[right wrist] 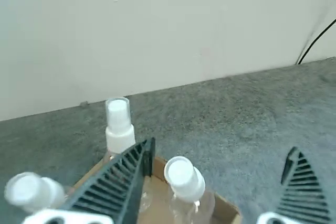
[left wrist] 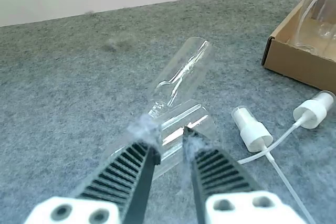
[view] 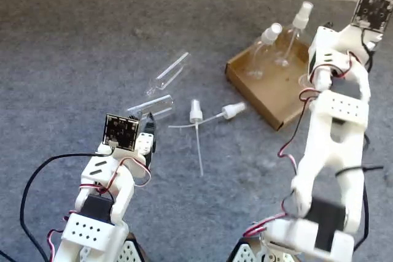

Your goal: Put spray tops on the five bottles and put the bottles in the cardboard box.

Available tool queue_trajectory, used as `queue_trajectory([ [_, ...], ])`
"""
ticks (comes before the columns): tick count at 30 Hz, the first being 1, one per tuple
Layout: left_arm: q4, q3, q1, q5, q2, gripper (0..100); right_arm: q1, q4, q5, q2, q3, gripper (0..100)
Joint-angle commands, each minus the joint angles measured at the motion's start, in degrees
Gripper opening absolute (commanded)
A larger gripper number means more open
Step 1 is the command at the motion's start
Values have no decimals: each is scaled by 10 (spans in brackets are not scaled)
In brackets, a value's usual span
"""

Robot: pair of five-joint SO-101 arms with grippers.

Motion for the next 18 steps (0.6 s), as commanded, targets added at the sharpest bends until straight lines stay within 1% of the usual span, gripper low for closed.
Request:
queue_trajectory([
  [1,-12,15,5,-6,-7,40,-15,109,-5,-87,-6,344],
  [4,-12,15,4,-6,-7,41,-42,204,-5,-127,-6,344],
  [7,-12,15,-1,-6,-7,40,-68,276,-5,-152,-6,344],
  [11,-14,15,-48,-4,-7,39,-121,368,-2,-164,-6,344],
  [14,-48,15,-85,-3,-7,39,-174,410,-2,-164,-6,344],
  [18,-79,15,-124,-3,-7,39,-239,436,-1,-161,-6,341],
])
